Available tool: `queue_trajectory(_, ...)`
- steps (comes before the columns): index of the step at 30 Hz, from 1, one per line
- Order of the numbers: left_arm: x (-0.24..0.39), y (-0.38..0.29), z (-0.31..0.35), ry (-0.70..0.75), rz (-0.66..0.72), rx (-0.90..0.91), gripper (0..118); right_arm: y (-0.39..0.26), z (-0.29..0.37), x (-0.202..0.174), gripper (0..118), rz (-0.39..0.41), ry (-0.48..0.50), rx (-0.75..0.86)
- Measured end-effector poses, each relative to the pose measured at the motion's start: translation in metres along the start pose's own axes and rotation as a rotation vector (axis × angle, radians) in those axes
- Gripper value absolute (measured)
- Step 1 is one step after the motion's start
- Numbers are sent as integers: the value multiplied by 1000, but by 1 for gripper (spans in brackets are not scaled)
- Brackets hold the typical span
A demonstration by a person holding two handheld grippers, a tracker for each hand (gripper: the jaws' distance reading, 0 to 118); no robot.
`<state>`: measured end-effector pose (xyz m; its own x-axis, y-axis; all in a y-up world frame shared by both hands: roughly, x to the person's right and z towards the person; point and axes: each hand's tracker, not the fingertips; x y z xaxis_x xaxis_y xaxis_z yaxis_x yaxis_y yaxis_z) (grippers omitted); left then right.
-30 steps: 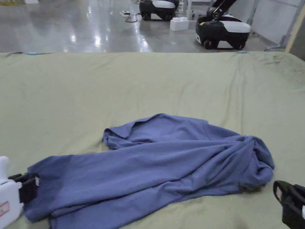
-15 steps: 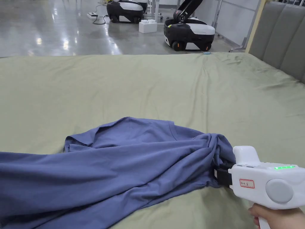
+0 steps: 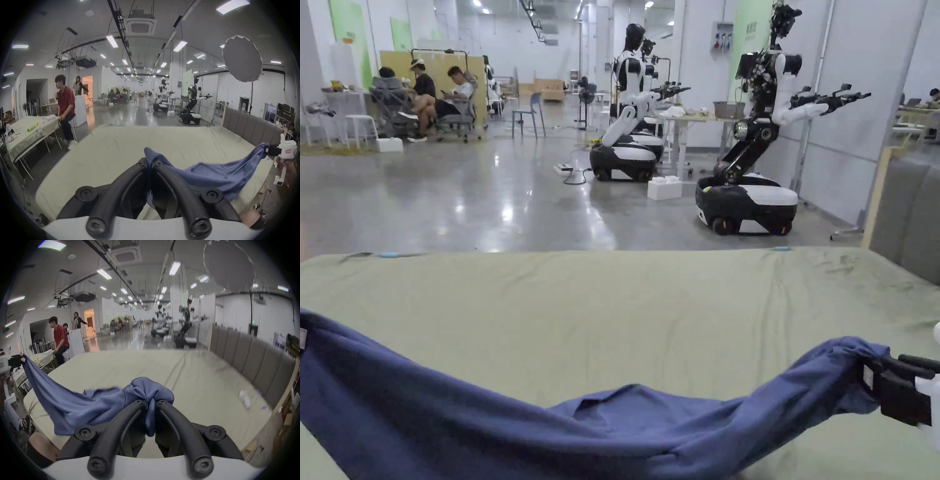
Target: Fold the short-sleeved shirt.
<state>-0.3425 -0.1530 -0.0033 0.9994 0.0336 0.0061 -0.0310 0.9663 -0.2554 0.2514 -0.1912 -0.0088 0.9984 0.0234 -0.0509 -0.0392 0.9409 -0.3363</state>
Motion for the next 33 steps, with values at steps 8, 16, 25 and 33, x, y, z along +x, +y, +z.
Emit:
queue_trajectory(8,-29,104,-18,116,69,141,3,138,5,-13,9,40,-94,181)
queue_trajectory(16,-53,185,-89,230,58,148,3,248,-43,-25,9,68,-155,279)
queue_trajectory(25,-44,224,-194,328,4,166,3,317,-147,-35,9,65,-228,340)
queue_trajectory(33,-19,206,-279,393,-38,155,3,312,-234,-34,9,96,-300,362)
